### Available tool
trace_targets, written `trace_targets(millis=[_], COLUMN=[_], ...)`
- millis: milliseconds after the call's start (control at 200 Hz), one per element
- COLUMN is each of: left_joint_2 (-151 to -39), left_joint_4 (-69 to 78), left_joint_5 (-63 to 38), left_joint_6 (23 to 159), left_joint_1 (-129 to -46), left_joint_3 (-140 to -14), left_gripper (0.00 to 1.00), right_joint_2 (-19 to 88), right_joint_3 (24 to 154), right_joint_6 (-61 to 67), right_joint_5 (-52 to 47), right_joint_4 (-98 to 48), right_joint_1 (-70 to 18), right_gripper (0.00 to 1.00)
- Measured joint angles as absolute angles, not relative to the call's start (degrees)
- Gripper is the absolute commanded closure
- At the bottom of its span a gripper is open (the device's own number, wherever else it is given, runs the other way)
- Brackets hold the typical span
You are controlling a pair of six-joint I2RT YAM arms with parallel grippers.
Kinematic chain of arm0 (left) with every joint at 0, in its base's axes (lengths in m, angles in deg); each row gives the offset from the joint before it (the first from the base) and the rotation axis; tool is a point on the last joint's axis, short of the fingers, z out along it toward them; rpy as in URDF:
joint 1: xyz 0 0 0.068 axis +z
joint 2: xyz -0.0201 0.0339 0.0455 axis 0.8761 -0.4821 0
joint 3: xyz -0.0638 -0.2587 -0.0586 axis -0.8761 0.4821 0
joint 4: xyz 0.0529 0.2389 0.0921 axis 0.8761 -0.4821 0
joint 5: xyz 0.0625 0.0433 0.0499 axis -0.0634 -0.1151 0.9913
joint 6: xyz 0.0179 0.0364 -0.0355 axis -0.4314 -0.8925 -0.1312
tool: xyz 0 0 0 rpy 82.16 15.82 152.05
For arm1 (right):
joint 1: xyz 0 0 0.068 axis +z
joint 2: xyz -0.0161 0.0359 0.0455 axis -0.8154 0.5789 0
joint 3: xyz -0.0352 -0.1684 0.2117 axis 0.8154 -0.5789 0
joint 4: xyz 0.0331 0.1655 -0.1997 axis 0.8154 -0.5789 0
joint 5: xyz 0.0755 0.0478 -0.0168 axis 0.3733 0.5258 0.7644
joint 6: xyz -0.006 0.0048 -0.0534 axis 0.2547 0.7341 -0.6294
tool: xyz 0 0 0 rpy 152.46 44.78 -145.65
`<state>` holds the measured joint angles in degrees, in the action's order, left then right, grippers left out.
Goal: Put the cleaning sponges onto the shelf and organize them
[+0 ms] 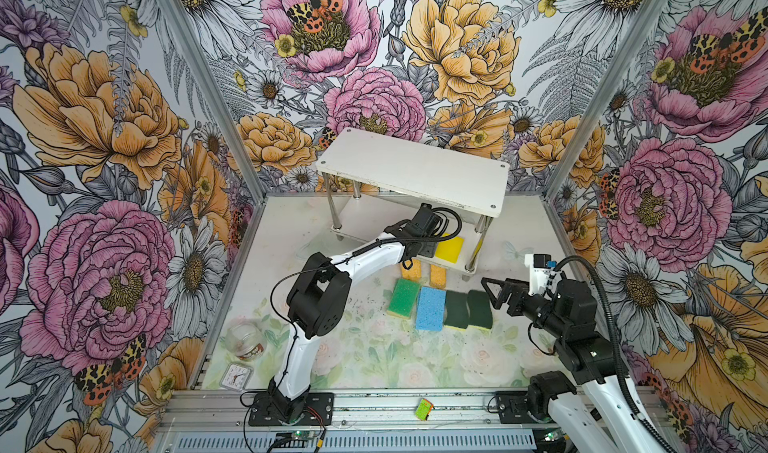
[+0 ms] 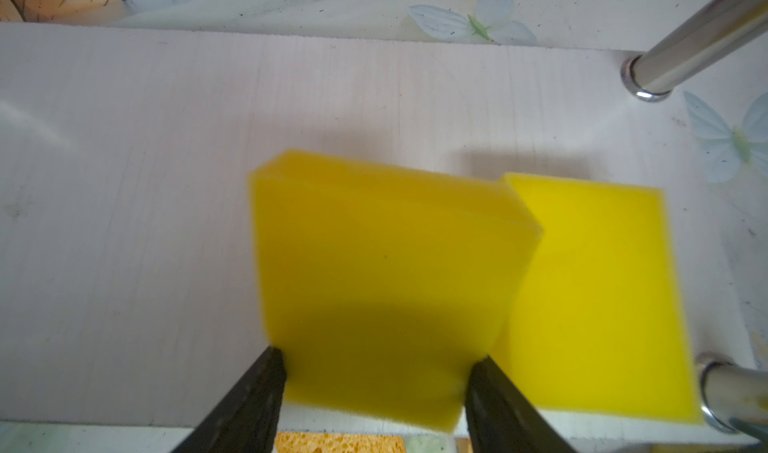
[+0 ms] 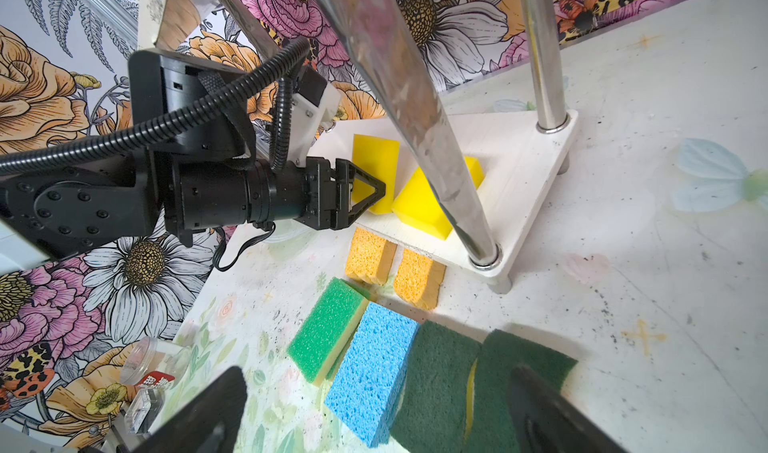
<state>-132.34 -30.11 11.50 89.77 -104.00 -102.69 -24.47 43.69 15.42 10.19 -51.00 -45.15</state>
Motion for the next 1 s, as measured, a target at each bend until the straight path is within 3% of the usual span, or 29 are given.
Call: trace_targets(millis=[996], left_joint_2=[-132.34], left_joint_4=[-30.11], left_joint_5=[10.63], left_joint_6=[90.62], left_joint_1=[-103.79], left_joint_3=[-102.69], left_gripper=[0.3], right_joint_2=[-24.49], right_joint_3=[43.56], right_joint_6=[15.42], right_joint_5=[10.19], right_joint_4=[-51.02], right_joint_1=[-45.15], right_gripper=[0.0])
